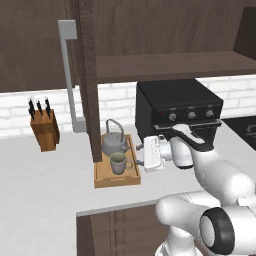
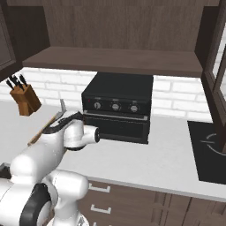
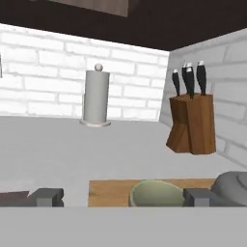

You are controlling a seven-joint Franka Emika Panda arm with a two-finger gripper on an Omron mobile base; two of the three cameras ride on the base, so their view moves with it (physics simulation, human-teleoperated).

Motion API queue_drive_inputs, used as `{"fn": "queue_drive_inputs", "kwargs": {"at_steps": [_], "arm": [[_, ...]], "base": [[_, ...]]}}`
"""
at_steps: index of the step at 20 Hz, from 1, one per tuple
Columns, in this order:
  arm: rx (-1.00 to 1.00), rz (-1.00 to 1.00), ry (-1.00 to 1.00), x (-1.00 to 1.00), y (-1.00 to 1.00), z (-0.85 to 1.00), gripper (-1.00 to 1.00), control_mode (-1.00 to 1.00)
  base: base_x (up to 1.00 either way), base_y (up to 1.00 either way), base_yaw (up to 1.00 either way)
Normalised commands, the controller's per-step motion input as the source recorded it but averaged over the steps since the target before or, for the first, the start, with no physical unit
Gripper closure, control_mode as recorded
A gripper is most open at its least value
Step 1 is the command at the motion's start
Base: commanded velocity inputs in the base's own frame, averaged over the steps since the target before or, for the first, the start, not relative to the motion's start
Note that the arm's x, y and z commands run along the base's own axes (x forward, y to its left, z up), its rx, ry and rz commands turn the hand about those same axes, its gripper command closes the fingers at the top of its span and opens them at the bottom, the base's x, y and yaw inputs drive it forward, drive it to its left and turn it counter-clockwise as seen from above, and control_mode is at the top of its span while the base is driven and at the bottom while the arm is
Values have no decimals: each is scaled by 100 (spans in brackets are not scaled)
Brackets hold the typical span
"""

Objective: Pick the kettle from the counter and place it on the tray. Then pick the mug from the cabinet and place it on the tray. Then close the cabinet doors.

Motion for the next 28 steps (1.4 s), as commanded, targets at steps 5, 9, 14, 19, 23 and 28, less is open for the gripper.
{"fn": "queue_drive_inputs", "kwargs": {"at_steps": [5,9,14,19,23,28], "arm": [[4,-15,0,-53,-24,74,-100,-100],[2,-19,0,-66,-35,63,-100,-100],[0,-17,-18,-67,-38,9,-100,-100],[4,-14,-25,-60,-59,21,-100,-100],[3,-20,-18,-42,-73,45,-100,-100],[4,-20,-19,-35,-61,33,-100,-100]], "base": [[0,0,0],[0,0,0],[0,0,0],[0,0,0],[0,0,0],[0,0,0]]}}
